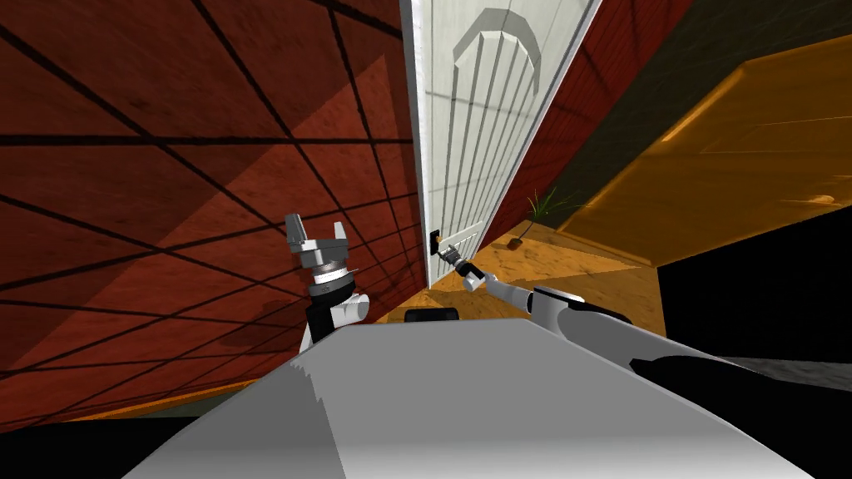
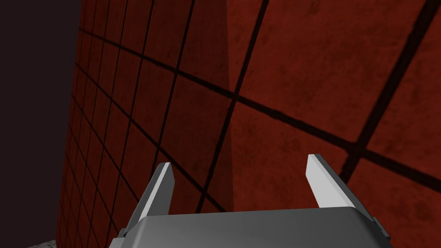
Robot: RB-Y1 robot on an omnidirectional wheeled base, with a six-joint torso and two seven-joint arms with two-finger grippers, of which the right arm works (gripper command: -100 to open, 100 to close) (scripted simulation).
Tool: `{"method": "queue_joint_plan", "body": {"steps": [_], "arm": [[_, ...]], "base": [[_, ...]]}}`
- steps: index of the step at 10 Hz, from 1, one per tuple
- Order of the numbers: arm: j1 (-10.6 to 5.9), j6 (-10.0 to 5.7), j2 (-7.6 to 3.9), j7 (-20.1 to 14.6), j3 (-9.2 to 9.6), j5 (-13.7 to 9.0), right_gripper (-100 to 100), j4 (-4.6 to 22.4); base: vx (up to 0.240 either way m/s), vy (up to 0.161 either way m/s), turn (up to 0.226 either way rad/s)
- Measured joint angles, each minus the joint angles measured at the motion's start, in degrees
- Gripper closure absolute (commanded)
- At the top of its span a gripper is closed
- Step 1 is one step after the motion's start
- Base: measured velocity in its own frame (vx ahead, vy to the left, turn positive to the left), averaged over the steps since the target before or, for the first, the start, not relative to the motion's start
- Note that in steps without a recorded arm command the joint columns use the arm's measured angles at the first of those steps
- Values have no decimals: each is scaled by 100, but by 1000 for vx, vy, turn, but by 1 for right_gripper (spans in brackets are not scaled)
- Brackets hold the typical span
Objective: Pull the door open
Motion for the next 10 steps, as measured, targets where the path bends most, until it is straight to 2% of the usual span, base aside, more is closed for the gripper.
{"method": "queue_joint_plan", "body": {"steps": [1,4,5,6,7,10], "arm": [[40,-79,-192,-93,10,-29,-100,-21],[-45,-304,-465,-443,69,-84,-100,224],[-102,-411,-502,-598,117,-77,-100,403],[-90,-469,-618,-689,124,-93,-100,394],[-89,-478,-632,-703,122,-96,100,387],[-105,-473,-640,-686,104,-99,100,408]], "base": [[85,110,135],[119,115,138],[117,77,99],[50,26,12],[-2,-4,-22],[-10,-16,2]]}}
